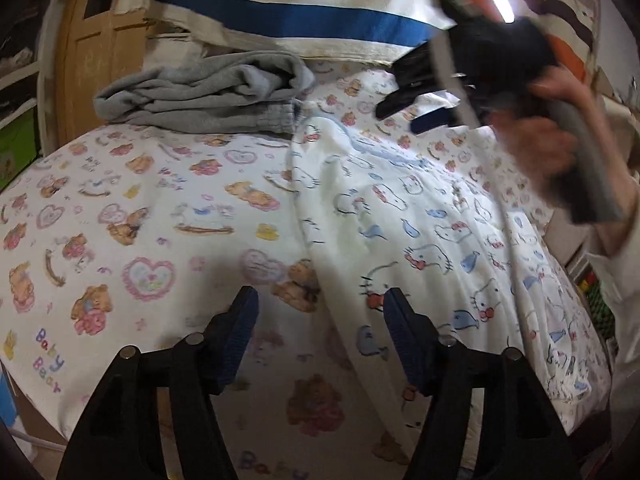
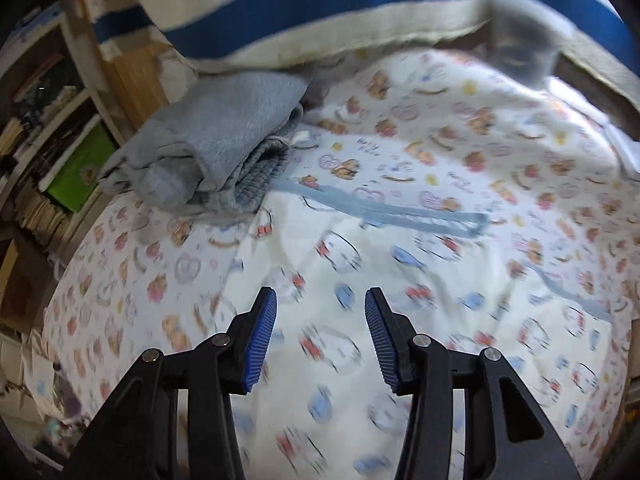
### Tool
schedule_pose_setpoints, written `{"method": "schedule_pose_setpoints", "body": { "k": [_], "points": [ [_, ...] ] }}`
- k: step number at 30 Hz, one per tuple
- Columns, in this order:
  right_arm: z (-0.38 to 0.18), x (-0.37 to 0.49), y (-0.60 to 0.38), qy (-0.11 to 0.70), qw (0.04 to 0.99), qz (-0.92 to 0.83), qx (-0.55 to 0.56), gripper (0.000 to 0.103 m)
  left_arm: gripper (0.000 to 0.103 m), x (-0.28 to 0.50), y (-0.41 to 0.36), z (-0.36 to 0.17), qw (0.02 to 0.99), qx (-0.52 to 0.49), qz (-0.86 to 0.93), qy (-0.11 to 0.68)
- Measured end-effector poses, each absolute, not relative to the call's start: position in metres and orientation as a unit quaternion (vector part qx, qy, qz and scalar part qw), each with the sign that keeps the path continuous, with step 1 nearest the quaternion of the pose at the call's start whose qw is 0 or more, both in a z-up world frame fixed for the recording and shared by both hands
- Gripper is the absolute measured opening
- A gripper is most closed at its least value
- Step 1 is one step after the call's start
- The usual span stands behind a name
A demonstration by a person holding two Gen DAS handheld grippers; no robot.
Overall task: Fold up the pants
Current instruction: 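Move the right tool to the light blue waistband of the pants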
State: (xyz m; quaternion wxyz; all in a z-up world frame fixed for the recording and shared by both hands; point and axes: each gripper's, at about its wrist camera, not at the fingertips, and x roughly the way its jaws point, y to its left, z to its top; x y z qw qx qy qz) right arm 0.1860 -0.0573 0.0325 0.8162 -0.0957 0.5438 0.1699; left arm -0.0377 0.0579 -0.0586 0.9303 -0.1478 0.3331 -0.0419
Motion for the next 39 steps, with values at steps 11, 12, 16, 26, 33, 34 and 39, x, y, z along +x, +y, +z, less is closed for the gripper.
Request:
{"method": "schedule_pose_setpoints", "body": {
  "k": [11,12,16,26,33,34,39],
  "points": [
    [-0.031,0.240,0.037,0.574,0.795,0.110,-0.163,0.049,0.064,-0.042,0.079,-0.065,0.925,-0.186,-0.038,0.328],
    [-0.035,0.242,0.041,0.578,0.792,0.108,-0.164,0.049,0.064,-0.043,0.080,-0.065,0.925,-0.187,-0.038,0.327],
    [-0.045,0.248,0.054,0.574,0.794,0.083,-0.183,0.049,0.064,-0.045,0.082,-0.065,0.926,-0.186,-0.032,0.326],
    [-0.038,0.242,0.040,0.572,0.798,0.105,-0.159,0.049,0.064,-0.052,0.085,-0.063,0.928,-0.190,-0.031,0.318],
    [-0.028,0.221,0.052,0.536,0.815,0.132,-0.176,0.048,0.064,-0.052,0.083,-0.061,0.930,-0.185,-0.027,0.316],
    [-0.029,0.219,0.056,0.538,0.813,0.136,-0.178,0.046,0.064,-0.052,0.083,-0.060,0.930,-0.186,-0.027,0.316],
    [-0.048,0.231,0.059,0.571,0.794,0.125,-0.167,0.039,0.066,-0.056,0.086,-0.058,0.932,-0.187,-0.020,0.311]
  ]
}}
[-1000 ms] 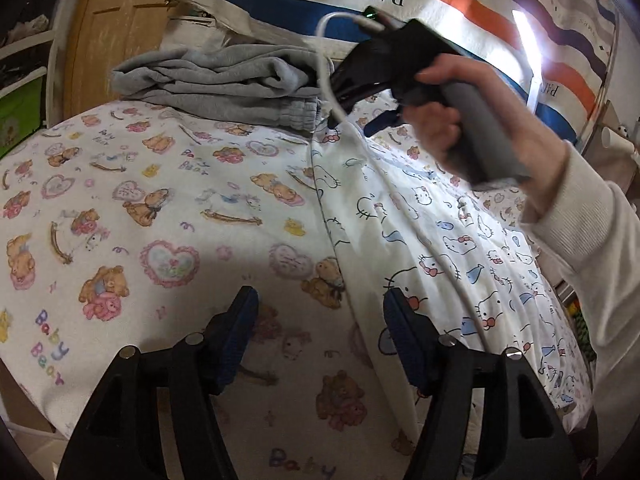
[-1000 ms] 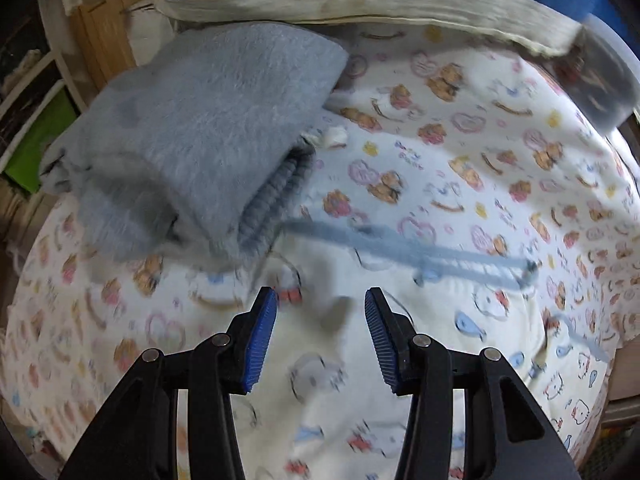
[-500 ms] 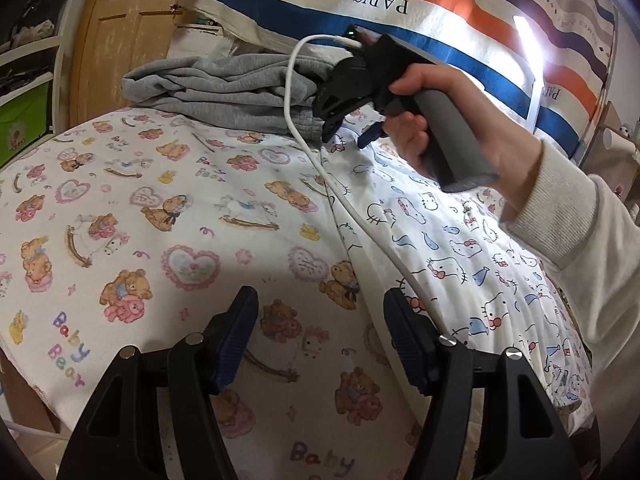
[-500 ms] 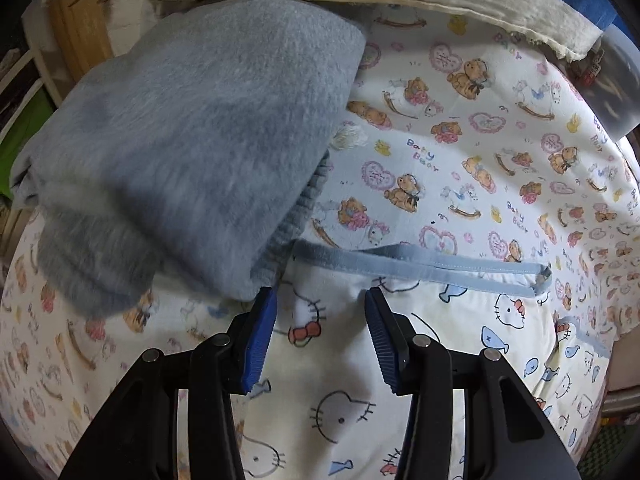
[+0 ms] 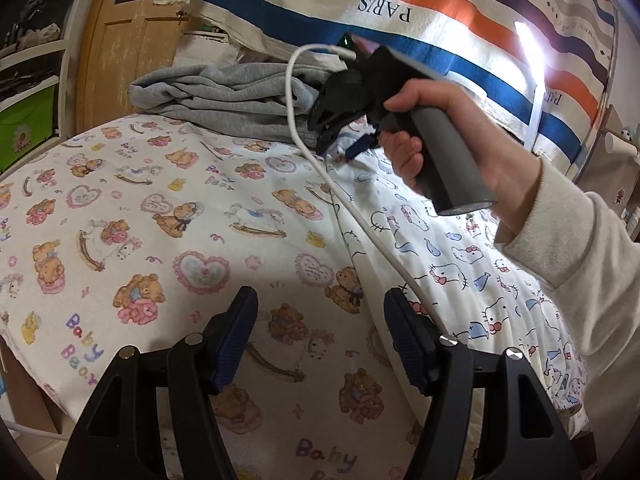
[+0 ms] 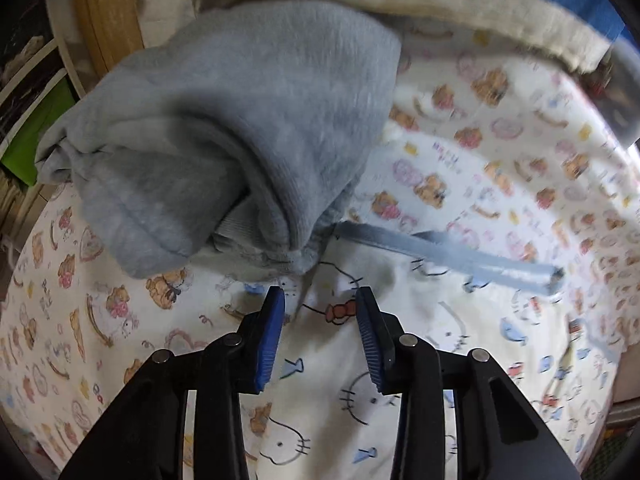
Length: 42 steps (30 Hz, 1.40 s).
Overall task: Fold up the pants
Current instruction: 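Move the right tool to the light blue waistband of the pants, then close the right tool on the waistband edge and lift it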
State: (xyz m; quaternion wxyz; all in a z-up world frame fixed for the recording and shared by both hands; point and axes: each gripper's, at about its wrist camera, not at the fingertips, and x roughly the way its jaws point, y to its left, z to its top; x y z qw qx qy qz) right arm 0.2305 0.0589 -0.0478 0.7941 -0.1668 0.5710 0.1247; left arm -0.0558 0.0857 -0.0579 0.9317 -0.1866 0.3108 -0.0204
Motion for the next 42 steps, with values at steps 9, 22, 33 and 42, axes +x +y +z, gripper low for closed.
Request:
{"method": "schedule_pose_setpoints", "body": {
  "k": [9,22,33,42],
  "points": [
    [-0.060,0.241,0.053,0.559,0.808,0.112,-0.148,0.003,0.067,-0.057,0.089,-0.058,0.931,-0.187,-0.018,0.313],
    [0.001,0.222,0.014,0.514,0.839,0.133,-0.119,0.002,0.067,-0.072,0.057,-0.045,0.926,-0.180,-0.077,0.323],
    [0.082,0.196,-0.040,0.424,0.888,0.118,-0.137,0.002,0.067,-0.073,0.033,-0.046,0.914,-0.204,-0.090,0.338],
    [0.127,0.165,-0.100,0.389,0.907,0.120,-0.105,0.002,0.065,-0.064,0.011,-0.047,0.905,-0.210,-0.116,0.353]
  ]
}}
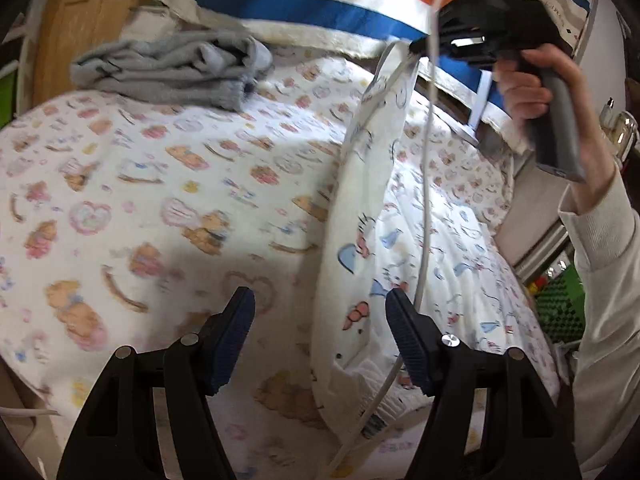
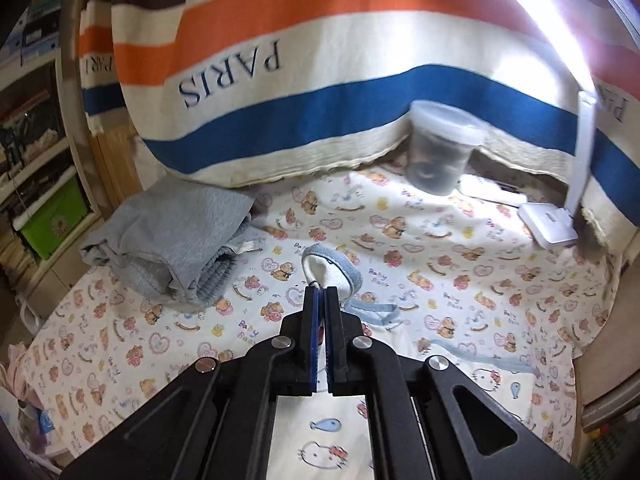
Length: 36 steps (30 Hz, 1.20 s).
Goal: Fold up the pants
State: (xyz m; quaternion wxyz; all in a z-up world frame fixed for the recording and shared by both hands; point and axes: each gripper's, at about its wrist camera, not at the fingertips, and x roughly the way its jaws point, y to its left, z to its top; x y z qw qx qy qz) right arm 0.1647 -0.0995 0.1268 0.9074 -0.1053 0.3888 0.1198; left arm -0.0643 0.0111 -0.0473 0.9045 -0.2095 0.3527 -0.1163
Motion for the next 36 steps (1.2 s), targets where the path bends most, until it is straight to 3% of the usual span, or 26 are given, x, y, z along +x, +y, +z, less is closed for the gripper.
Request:
{"method": "schedule_pose_setpoints", "body": {
  "k": [2,4,6,22,36],
  "points": [
    [0.135,0.156,-0.112,0.380,0.911,0.122,-0.098,0.002,0.055,-0.062,0.008,-0.049,0.901,-0.214,-0.124,0.358],
    [0.140,0.152,-0.123,0.377,0.914,0.121,-0.091,0.002,0.023,-0.063,0.000,-0.050,0.898,-0.208,-0.132,0.364],
    [0.147,0.150,-0.136,0.374,0.917,0.117,-0.079,0.002,0.002,-0.064,-0.008,-0.050,0.897,-0.199,-0.144,0.369],
    [0.177,0.136,-0.256,0.353,0.934,0.024,-0.048,0.002,0.001,-0.084,-0.123,-0.005,0.901,-0.103,-0.260,0.332],
    [0.116,0.158,-0.387,0.367,0.924,-0.099,-0.036,0.002,0.001,-0.076,-0.223,-0.024,0.874,-0.082,-0.305,0.369]
  ]
}}
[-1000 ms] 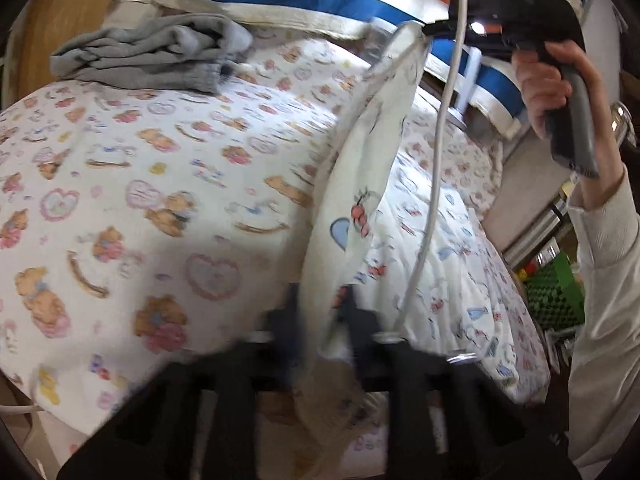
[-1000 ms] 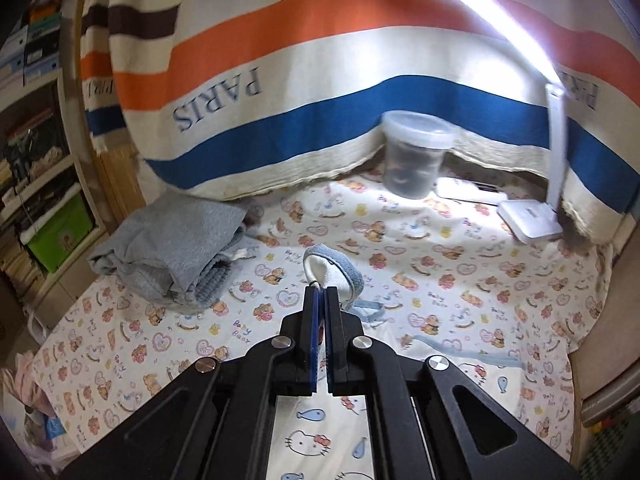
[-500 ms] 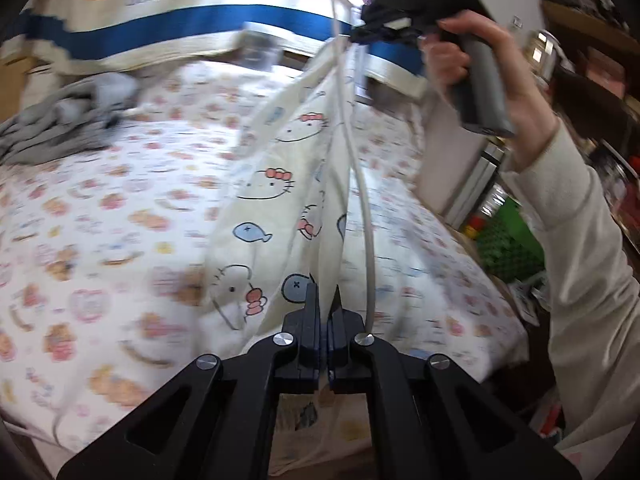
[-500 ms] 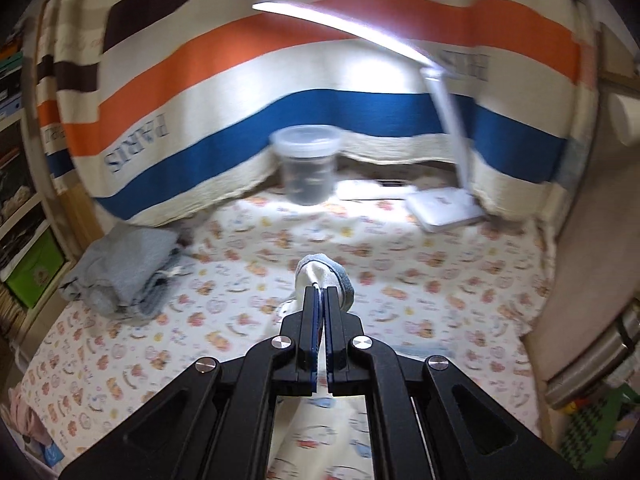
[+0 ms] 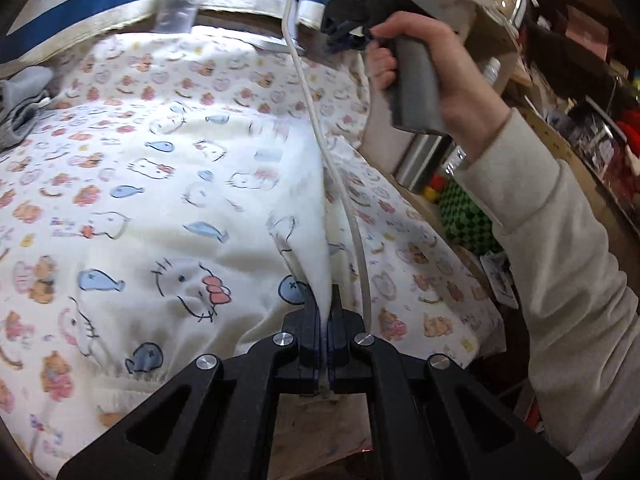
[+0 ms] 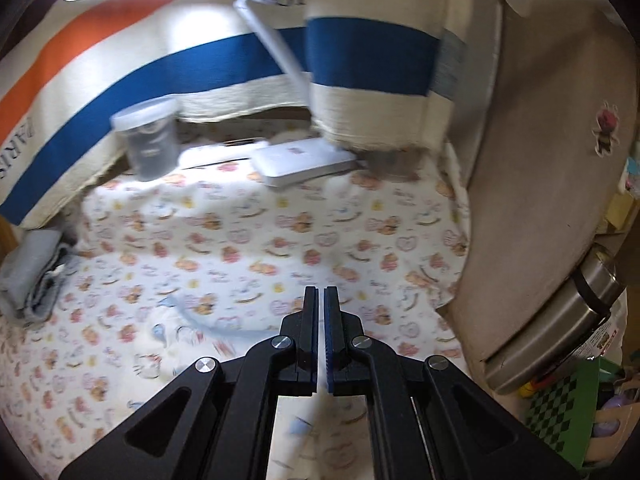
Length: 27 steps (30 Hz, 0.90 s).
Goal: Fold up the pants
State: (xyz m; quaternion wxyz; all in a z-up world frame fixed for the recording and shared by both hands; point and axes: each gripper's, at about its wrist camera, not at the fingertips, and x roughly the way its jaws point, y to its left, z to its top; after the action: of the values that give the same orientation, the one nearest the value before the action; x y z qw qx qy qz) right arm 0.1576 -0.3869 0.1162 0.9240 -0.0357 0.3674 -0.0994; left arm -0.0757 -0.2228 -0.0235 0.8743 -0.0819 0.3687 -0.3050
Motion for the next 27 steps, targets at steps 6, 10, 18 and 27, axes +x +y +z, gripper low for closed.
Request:
{"method": "schedule_pose_setpoints", "body": {
  "k": [6,10,18,27],
  "points": [
    [0.082,0.171,-0.405,0.407,0.910,-0.081,-0.028,0.002,0.001,-0.070,-0.235,-0.034,0.867,-0.077,-0.305,0.387],
    [0.051,0.170,-0.420,0.456,0.888,-0.048,0.019,0.003,0.001,-0.078,-0.240,-0.037,0.869,-0.059,-0.304,0.386],
    [0.009,0.164,-0.440,0.482,0.872,-0.067,0.042,0.047,0.002,-0.082,-0.240,-0.042,0.869,-0.051,-0.299,0.392],
    [-0.018,0.180,-0.445,0.511,0.857,-0.033,0.059,0.002,0.002,-0.079,-0.243,-0.047,0.869,-0.052,-0.293,0.396]
  ]
}}
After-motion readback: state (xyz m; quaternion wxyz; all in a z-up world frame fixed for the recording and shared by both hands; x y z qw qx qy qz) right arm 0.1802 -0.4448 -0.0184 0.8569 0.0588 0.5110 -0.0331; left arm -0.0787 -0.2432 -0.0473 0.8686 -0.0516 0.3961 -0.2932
